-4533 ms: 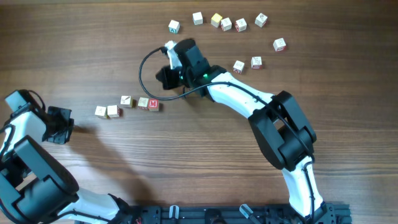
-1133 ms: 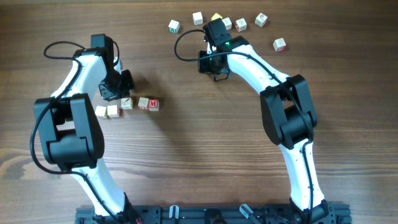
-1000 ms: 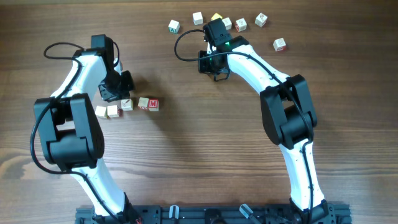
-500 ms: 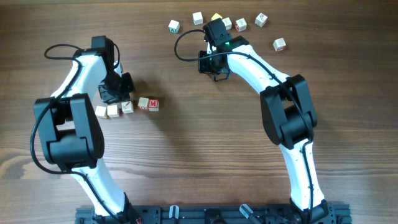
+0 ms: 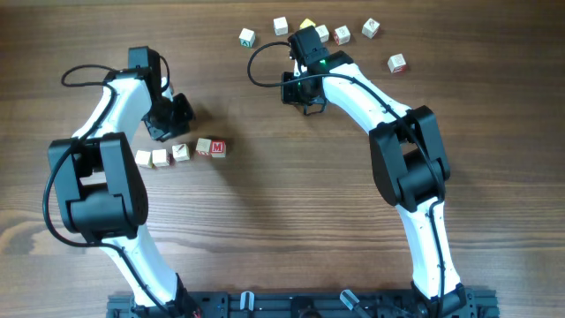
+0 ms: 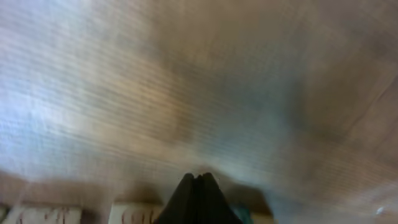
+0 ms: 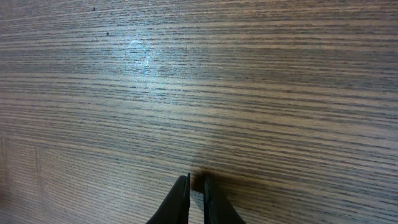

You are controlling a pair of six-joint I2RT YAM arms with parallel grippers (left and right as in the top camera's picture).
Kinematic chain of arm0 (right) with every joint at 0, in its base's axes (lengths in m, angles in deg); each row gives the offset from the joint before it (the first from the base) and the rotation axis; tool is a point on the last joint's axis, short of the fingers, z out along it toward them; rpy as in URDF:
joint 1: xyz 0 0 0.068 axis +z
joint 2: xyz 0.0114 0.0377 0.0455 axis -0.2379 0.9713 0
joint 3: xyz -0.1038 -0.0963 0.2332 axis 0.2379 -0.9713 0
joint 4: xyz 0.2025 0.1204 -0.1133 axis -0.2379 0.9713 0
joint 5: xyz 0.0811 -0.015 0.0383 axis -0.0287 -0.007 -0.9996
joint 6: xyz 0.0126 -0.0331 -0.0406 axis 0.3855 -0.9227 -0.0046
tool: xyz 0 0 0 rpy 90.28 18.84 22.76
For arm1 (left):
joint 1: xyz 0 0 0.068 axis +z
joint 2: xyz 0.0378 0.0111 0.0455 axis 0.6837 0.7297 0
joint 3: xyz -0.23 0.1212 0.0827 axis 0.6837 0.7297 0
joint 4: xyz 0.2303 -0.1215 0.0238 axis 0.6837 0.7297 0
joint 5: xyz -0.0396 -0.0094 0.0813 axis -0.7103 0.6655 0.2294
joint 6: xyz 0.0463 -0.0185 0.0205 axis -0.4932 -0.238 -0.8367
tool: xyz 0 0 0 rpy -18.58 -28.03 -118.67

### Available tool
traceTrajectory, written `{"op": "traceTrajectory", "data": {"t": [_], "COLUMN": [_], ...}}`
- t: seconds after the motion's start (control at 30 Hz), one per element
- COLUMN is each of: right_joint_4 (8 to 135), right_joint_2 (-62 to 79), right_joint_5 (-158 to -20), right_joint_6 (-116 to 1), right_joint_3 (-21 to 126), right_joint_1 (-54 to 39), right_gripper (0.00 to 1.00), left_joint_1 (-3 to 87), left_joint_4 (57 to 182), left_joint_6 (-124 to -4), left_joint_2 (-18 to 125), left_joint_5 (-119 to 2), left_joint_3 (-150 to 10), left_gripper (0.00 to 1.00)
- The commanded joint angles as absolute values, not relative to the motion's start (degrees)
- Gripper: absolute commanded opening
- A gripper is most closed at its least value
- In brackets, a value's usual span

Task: Form a horizontal line

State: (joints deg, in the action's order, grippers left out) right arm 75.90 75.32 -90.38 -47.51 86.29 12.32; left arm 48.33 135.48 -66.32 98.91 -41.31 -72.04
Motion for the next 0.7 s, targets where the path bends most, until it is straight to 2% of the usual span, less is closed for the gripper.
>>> {"op": "traceTrajectory", "data": {"t": [0.0,0.67], "right_joint_4": [76.3,76.3], "right_joint_2": [77.4,77.4], "right_joint_5": [-87.8,-87.6], "right_joint_6": [-47.2,-47.3], "right_joint_3": [83.8,83.8], "right_joint_1": [12.5,12.5], "right_gripper": [0.11,0.10], "left_joint_1": [48.4,48.4], "left_joint_4": [138.0,145.6], "left_joint_6": [-65.4,-65.6], "left_joint_2": [99.5,99.5], "left_joint_5": [-42.6,-42.6], "left_joint_3": [-71.8,-71.7], "left_gripper": [0.04,0.04]}}
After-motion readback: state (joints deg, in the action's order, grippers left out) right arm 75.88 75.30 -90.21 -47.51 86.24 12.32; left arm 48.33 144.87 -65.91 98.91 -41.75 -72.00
